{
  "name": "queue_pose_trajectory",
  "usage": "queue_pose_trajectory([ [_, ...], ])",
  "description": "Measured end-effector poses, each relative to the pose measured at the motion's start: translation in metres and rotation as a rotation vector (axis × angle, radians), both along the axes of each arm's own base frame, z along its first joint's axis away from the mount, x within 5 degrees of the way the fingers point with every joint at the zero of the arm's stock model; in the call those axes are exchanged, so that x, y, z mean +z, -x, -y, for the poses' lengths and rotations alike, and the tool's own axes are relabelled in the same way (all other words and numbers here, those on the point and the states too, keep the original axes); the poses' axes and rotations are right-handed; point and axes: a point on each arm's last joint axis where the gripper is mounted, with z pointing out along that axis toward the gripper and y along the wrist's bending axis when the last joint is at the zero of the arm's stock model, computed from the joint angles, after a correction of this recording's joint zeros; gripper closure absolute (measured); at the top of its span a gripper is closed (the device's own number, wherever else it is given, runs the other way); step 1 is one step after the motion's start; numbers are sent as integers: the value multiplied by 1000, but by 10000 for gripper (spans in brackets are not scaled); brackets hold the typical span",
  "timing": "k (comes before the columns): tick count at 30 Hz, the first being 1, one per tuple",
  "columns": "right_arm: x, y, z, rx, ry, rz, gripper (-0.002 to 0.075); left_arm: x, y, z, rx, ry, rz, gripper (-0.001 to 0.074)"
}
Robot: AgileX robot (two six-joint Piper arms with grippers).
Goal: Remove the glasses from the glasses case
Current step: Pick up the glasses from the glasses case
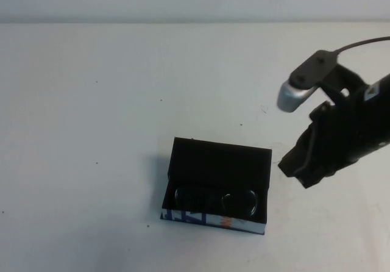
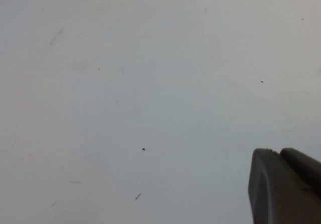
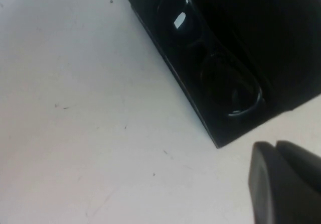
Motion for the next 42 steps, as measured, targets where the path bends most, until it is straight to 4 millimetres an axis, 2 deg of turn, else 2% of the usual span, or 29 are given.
queue_pose_trajectory([
  [4,-9,-10,-22,69,66,-4,743,0,0,0,0,0,0,740],
  [12,-28,-16,-68,215,197,23,738,0,0,0,0,0,0,740],
  [15,-34,-20,-83,246,215,41,700,0,0,0,0,0,0,740],
  [18,-38,-28,-94,249,210,65,609,0,0,0,0,0,0,740],
  [22,-50,-41,-104,247,217,67,460,0,0,0,0,0,0,740],
  [25,-60,-50,-110,252,240,61,419,0,0,0,0,0,0,740],
  [34,-94,-66,-118,275,320,19,404,0,0,0,0,0,0,740],
  [42,-106,-71,-122,278,333,0,404,0,0,0,0,0,0,740],
])
